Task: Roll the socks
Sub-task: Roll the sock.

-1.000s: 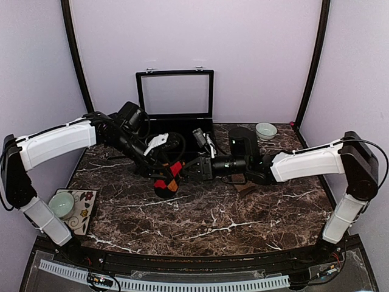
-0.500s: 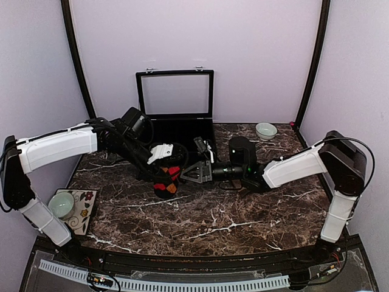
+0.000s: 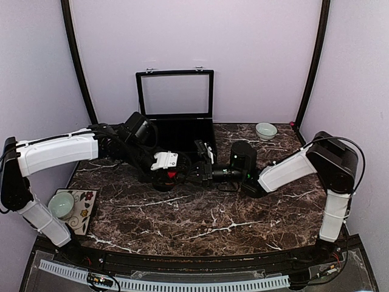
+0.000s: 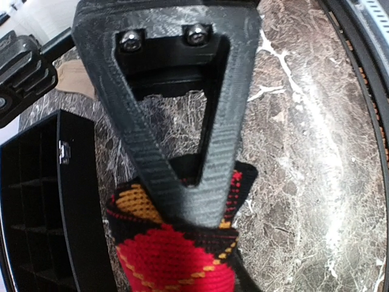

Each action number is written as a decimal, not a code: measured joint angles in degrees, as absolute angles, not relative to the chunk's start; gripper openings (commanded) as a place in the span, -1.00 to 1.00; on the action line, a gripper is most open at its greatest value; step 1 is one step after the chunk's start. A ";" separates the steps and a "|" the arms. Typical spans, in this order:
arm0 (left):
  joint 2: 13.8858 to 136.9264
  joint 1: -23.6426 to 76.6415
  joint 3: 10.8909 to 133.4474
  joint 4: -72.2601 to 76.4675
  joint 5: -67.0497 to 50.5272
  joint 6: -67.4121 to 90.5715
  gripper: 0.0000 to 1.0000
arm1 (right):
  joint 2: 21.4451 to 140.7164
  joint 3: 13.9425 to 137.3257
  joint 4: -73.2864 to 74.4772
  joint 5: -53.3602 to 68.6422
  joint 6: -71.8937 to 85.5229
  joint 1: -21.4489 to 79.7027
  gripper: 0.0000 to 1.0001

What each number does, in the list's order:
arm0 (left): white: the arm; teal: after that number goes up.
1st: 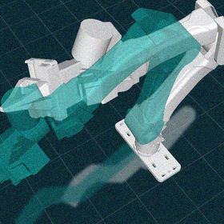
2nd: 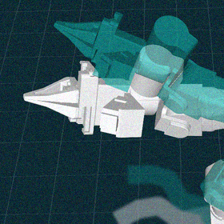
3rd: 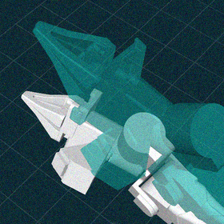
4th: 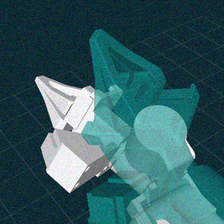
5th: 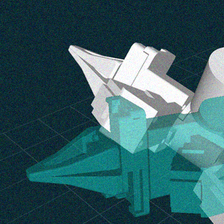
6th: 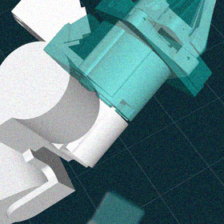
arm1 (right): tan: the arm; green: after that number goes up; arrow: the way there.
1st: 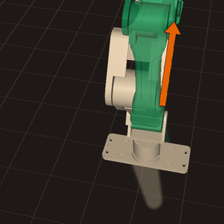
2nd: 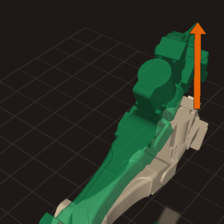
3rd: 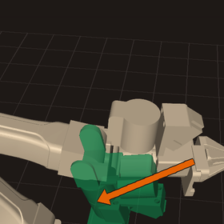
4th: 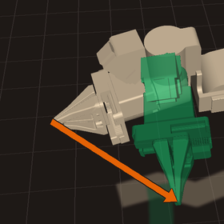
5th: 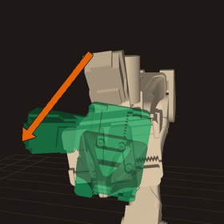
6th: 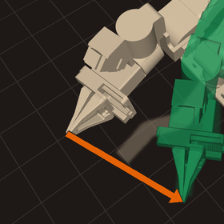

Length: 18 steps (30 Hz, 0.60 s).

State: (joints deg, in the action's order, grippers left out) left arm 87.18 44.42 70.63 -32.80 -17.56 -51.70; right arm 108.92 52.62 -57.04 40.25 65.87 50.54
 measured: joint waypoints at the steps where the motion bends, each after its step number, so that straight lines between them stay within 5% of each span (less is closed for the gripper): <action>1: 87.05 44.97 70.11 -32.14 -16.01 -52.36 -0.64 | 108.99 52.62 -57.01 40.36 66.43 50.54 -1.00; 6: 87.02 45.67 69.71 -31.46 -12.64 -52.27 -0.94 | 109.43 52.93 -56.14 40.47 67.94 50.54 -0.96; 12: 87.02 45.60 70.43 -32.75 -13.82 -49.76 -1.00 | 109.25 53.39 -54.72 40.21 67.29 50.54 -0.20; 18: 87.79 42.83 74.59 -37.52 -30.17 -42.65 -1.00 | 101.80 52.53 -45.54 38.50 52.82 50.78 0.05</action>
State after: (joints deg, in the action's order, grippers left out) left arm 87.79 42.83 74.59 -37.52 -30.17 -42.65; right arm 101.80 52.53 -45.54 38.50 52.82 50.78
